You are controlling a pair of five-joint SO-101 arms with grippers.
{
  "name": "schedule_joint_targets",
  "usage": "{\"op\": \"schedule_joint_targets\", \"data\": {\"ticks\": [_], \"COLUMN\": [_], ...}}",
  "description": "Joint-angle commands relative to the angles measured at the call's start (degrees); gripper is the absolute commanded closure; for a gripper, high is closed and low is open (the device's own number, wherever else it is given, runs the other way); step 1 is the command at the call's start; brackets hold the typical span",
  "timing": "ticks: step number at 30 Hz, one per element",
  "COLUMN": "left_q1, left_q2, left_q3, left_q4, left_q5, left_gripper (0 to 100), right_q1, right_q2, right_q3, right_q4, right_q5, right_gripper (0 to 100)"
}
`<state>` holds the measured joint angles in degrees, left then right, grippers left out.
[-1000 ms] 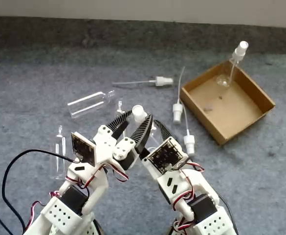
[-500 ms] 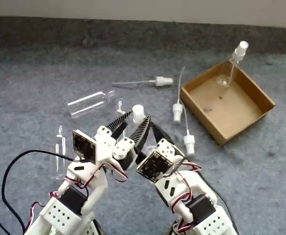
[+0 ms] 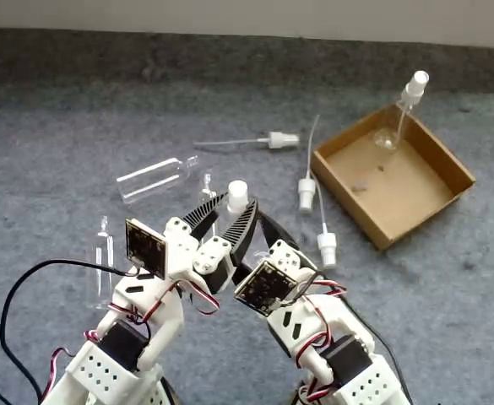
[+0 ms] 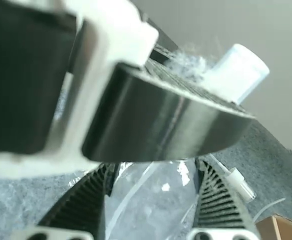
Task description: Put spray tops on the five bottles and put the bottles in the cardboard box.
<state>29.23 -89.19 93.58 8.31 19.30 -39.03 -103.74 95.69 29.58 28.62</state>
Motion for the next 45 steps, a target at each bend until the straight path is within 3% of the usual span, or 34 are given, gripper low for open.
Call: {"op": "schedule_joint_targets", "data": {"ticks": [1, 7, 11, 24, 29, 40, 45], "left_q1": [0.6, 0.6, 0.9, 0.5, 0.5, 0.5, 0.5], "left_q2": [0.1, 0.1, 0.1, 0.1, 0.1, 0.1, 0.2], "left_q3": [-2.1, -1.5, -0.3, 1.6, 1.5, 1.6, 1.9], "left_q4": [0.6, 0.6, 0.4, 0.4, 0.4, 0.5, 0.6], "left_q5": [-0.1, -0.1, -0.1, -0.2, -0.2, -0.2, -0.2], "left_gripper": [98, 98, 98, 97, 97, 97, 84], "right_q1": [-0.7, 2.4, 2.7, 2.7, 2.7, 2.8, 4.5], "right_q2": [-1.6, -1.6, -1.6, -1.6, -1.6, -1.6, -1.6], "right_q3": [1.9, 2.1, 2.1, 2.1, 1.7, 2.2, 2.2], "right_q4": [-2.3, -2.3, -2.3, -2.3, -2.3, -2.2, -2.2], "right_q5": [0.7, 0.2, -6.0, -3.0, -9.5, -9.9, -10.0], "right_gripper": [90.0, 90.0, 90.0, 90.0, 90.1, 90.1, 90.1]}}
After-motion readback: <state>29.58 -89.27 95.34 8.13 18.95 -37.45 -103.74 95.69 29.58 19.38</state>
